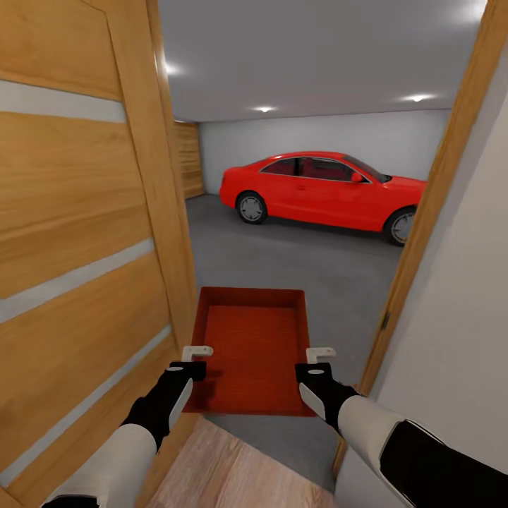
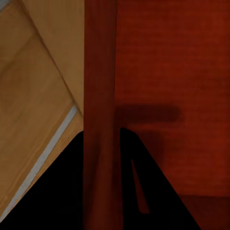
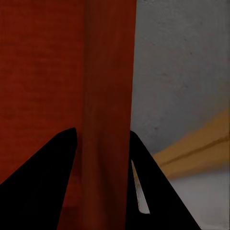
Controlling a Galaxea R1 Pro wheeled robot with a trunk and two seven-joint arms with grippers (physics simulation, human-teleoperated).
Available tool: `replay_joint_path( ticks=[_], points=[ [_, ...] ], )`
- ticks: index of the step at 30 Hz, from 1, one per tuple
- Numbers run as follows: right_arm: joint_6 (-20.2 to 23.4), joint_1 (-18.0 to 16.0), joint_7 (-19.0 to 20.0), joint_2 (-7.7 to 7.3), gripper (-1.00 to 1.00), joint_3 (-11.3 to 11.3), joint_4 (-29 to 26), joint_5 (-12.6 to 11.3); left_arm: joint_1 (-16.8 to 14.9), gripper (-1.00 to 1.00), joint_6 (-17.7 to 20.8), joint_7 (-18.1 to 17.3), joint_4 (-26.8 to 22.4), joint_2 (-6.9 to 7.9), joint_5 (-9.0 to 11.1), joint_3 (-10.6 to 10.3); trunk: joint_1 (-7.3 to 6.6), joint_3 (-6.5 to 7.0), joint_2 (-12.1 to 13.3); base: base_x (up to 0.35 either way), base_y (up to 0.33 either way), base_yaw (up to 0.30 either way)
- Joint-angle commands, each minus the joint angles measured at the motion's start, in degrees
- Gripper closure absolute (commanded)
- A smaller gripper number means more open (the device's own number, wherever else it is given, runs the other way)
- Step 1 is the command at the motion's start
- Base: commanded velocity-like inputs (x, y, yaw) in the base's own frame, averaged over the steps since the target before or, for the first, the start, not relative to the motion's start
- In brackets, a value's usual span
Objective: Move the two storage containers from the living room to the garage. In the garage, place one container on the floor and stack the other container on top of it (either order is fine).
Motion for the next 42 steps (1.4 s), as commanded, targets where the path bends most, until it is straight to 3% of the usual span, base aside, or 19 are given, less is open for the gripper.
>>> replay_joint_path(
  ticks=[1, 11, 42],
  points=[
    [0.3, -0.1, -0.2, 0.01, 1.00, 2.8, -2.0, 1.3, 0.0, 1.00, 3.4, -0.1, 0.1, -0.74, 0.6, -0.2, 0.06, -0.13, -0.1, 0.244, 0.216, -0.001],
    [0.3, -0.1, -0.2, -0.03, 1.00, 2.8, -2.0, 1.2, 0.0, 1.00, 3.4, -0.1, 0.1, -0.75, 0.6, -0.2, 0.06, -0.13, -0.1, 0.242, 0.211, -0.033],
    [0.3, -0.1, -0.2, 0.02, 1.00, 2.8, -2.0, 1.3, 0.0, 1.00, 3.4, -0.1, 0.1, -0.83, 0.6, -0.2, 0.06, -0.13, -0.1, 0.156, 0.129, -0.228]
  ],
)
